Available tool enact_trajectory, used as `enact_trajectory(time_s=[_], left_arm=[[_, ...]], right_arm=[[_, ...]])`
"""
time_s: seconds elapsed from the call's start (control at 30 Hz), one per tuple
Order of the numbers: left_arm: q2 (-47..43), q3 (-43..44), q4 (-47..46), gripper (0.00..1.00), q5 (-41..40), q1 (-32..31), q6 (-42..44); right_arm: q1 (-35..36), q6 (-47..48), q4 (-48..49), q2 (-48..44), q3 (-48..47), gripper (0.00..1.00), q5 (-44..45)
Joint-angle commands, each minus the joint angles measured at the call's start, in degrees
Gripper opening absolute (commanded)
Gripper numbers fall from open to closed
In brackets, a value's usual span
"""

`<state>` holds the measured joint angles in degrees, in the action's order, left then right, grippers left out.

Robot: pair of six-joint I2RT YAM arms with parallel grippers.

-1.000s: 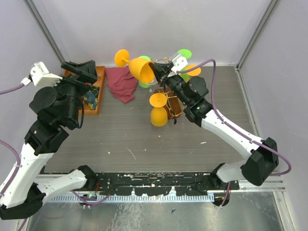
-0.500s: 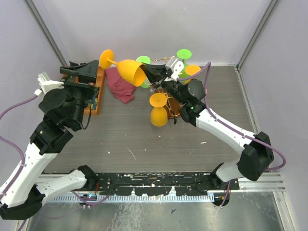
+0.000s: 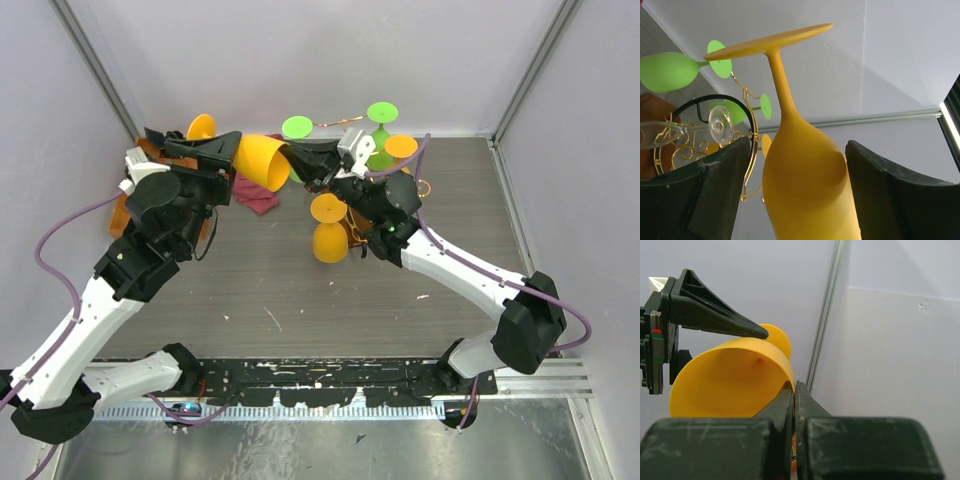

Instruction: Place the wine glass upside down on the wine glass rack

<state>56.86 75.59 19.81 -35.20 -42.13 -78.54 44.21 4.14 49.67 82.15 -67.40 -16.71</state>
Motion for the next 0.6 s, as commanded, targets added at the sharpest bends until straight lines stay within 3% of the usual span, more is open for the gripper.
enact_trajectory(time_s=[0.0,0.3,0.57], left_arm=[[-1.5,-1.3,-2.3,0.81,-1.6,0.1,-1.6],[-4.6,-2.7,-1.2,0.65,-8.7,0.1,0.1],[-4.4,-2.8,0.2,0.64,-10.1,0.8,0.3]], right_arm=[[0.4,-0.7,4.3,-0.8,-0.3,0.01,0.6],[0.6,-0.5,4.0,-1.1,0.5,0.01,0.7],[1.1,-0.6,3.9,-1.4,0.8,0.01,0.2]])
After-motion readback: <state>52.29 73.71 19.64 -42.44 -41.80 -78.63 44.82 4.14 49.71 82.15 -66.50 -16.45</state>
